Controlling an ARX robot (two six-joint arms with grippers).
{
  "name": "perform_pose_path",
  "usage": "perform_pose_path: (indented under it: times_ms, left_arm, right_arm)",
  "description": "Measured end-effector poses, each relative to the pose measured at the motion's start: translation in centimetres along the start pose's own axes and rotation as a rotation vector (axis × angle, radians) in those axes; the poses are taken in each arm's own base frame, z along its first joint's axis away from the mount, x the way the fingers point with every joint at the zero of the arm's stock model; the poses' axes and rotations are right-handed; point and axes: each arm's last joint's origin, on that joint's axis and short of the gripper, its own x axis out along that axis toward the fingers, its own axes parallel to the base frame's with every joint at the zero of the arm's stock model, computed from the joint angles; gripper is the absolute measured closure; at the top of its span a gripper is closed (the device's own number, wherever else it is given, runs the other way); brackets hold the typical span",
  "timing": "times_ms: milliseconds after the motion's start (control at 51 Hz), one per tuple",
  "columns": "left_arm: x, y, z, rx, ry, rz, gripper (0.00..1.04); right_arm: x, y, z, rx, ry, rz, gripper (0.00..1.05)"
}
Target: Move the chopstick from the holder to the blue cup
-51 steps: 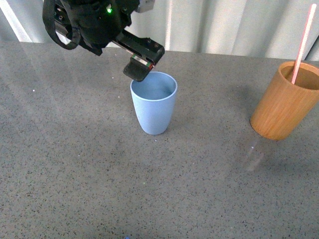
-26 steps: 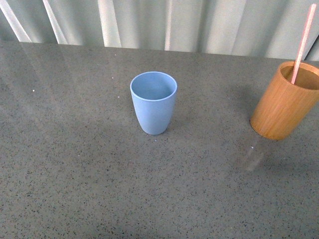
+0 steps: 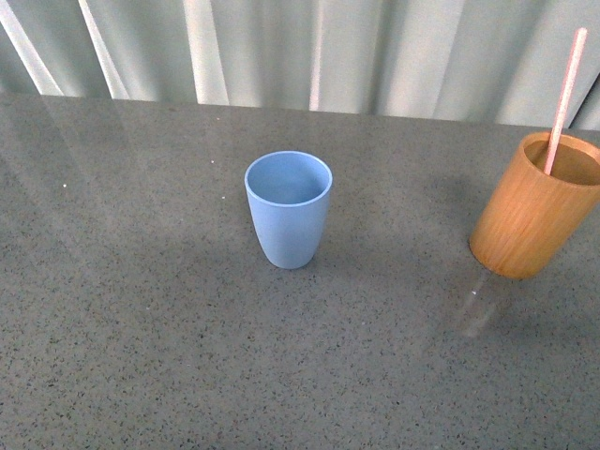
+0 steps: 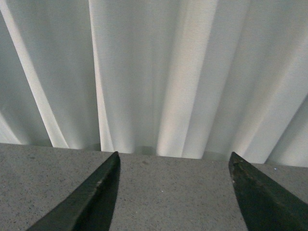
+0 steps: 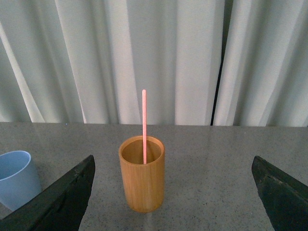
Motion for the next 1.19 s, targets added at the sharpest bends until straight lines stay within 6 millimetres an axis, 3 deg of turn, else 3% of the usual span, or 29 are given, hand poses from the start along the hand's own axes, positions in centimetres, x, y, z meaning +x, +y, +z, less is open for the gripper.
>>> perform_pose_path:
  times_ms: [78, 353, 764, 1195]
  left_arm:
    - [-2.4, 0.6, -0.9, 0.004, -0.007, 0.008, 0.59]
    - [-7.5, 2.0, -3.0, 0.011, 0.01, 0.005, 1.02]
    - [-12.7, 2.2, -4.5, 0.014, 0.006, 0.013, 1.01]
    - [-16.2, 2.1, -6.2, 0.014, 0.009, 0.013, 1.01]
  right_arm:
    - [0.0, 0.0, 0.0, 0.0, 0.0, 0.001, 0.1]
    - [0.0, 0.0, 0.0, 0.0, 0.0, 0.0, 0.1]
    - [0.0, 0.0, 0.0, 0.0, 0.0, 0.0, 0.1]
    - [0.0, 0.0, 0.0, 0.0, 0.0, 0.0, 0.1]
